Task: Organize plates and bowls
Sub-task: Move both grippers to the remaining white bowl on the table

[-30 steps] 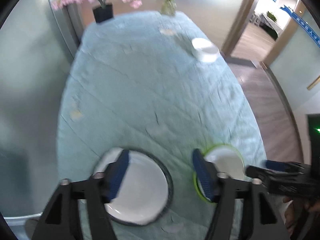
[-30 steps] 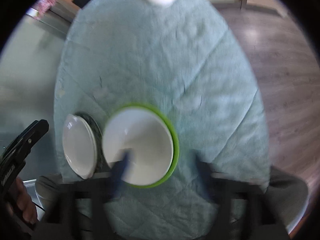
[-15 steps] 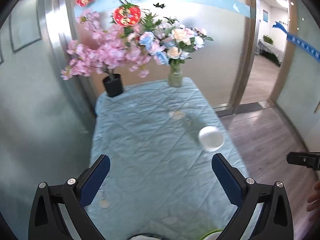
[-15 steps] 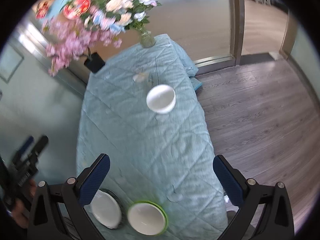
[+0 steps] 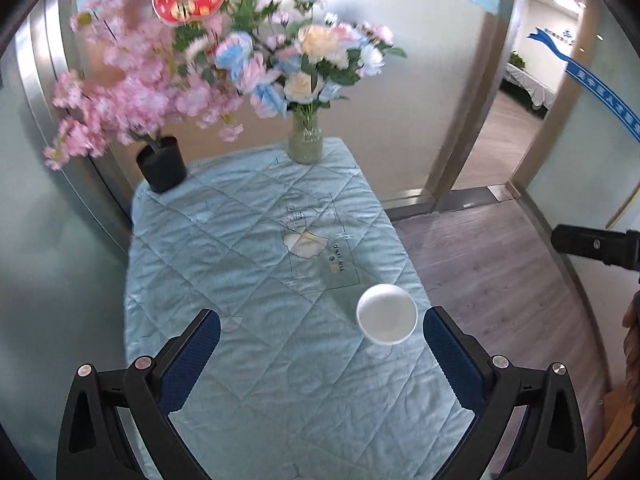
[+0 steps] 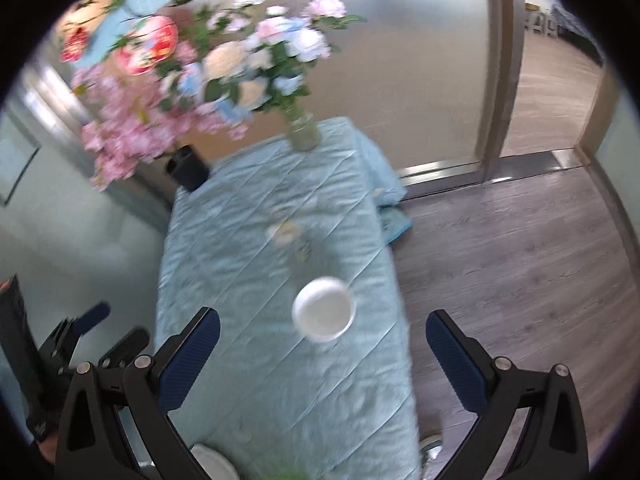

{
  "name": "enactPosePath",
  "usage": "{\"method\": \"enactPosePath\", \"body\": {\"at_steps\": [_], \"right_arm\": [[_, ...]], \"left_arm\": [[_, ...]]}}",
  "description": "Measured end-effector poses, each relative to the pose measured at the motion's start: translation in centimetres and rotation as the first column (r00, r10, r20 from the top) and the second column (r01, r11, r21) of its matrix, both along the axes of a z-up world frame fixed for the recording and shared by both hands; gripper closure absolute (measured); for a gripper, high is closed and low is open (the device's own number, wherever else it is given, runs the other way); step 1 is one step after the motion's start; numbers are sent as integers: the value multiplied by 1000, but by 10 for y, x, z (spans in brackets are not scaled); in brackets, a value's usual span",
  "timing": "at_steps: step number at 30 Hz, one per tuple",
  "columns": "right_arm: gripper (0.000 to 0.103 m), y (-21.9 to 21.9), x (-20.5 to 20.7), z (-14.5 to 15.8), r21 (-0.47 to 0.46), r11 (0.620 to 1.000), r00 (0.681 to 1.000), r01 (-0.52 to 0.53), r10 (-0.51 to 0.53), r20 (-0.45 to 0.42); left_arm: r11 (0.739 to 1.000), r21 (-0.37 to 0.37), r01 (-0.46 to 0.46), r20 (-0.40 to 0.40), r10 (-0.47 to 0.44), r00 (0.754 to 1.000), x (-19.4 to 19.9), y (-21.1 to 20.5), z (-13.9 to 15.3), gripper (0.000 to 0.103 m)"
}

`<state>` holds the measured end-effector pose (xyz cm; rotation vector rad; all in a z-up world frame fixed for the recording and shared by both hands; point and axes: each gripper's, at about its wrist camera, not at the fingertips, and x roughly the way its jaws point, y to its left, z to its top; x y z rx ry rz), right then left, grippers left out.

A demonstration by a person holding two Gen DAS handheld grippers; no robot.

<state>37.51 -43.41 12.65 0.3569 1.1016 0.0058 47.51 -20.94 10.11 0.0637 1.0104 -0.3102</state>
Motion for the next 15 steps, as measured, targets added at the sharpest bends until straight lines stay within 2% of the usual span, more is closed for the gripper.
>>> {"method": "enactPosePath", "body": {"at_steps": [3, 6, 8, 11, 15], "right_arm": [[1, -8, 32, -9, -33, 999, 1000, 8, -8, -22], [1, -5, 55, -31, -90, 996, 998, -27, 22, -54], [2, -1, 67, -60, -86, 995, 994, -55, 46, -103], [10, 5, 78, -105, -80, 995, 983, -55, 40, -182], [11, 15, 84, -163, -67, 995, 965, -74, 55, -257]], "left_arm": [[999, -38, 2, -77, -5, 997, 40, -10, -22, 2], [998, -66, 13, -126, -22, 992, 66, -18, -49, 2], [995, -89, 35, -179, -50, 983, 78, -24, -74, 2], [997, -61, 51, -235, -64, 970, 89, -33, -117, 3], [997, -63, 42, -295, -59, 954, 91, -36, -166, 4]]}}
